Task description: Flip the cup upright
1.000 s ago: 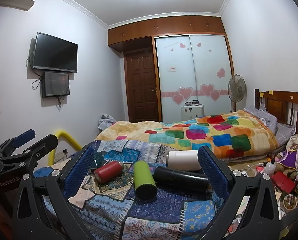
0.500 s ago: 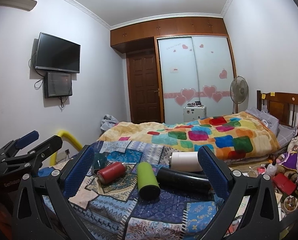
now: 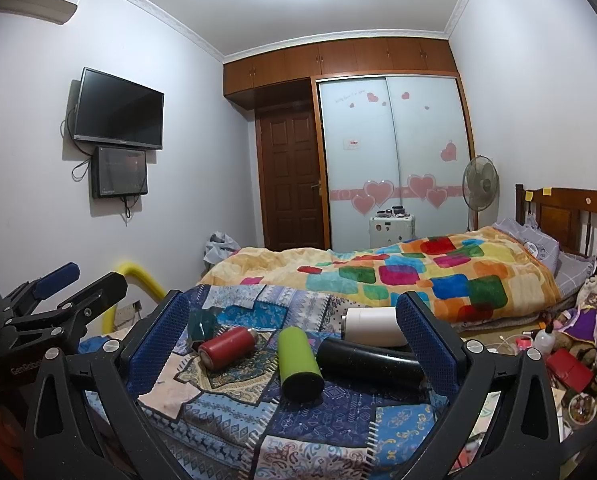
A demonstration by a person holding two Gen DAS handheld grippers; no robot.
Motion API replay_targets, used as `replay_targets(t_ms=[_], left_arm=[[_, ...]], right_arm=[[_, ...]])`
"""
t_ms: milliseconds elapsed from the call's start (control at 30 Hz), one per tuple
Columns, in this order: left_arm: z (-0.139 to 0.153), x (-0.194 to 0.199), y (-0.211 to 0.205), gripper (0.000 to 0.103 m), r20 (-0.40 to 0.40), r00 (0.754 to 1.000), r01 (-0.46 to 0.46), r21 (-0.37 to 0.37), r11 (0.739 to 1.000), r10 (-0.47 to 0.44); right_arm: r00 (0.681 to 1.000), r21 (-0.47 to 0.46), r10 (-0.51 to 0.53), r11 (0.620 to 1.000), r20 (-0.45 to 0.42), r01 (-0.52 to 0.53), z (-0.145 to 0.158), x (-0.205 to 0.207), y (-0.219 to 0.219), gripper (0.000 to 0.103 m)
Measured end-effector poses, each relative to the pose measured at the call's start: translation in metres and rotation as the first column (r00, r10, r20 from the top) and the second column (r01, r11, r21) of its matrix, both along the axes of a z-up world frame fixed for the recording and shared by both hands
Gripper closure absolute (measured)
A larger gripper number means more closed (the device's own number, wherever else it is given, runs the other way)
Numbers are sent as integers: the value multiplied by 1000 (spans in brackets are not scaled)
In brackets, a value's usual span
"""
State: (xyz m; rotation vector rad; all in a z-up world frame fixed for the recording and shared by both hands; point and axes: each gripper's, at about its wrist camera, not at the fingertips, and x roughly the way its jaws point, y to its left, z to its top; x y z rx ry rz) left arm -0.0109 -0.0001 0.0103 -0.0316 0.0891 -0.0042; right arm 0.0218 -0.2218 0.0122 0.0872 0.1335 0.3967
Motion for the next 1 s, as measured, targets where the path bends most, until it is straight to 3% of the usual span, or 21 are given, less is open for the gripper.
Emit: replay_targets(t_ms=[1000], left_arm=[[-8,3,8,0,-6,1000,6,-7,1000,-6]], right_arm=[[1000,-12,6,1000,-14,-6,-5,3,4,0]])
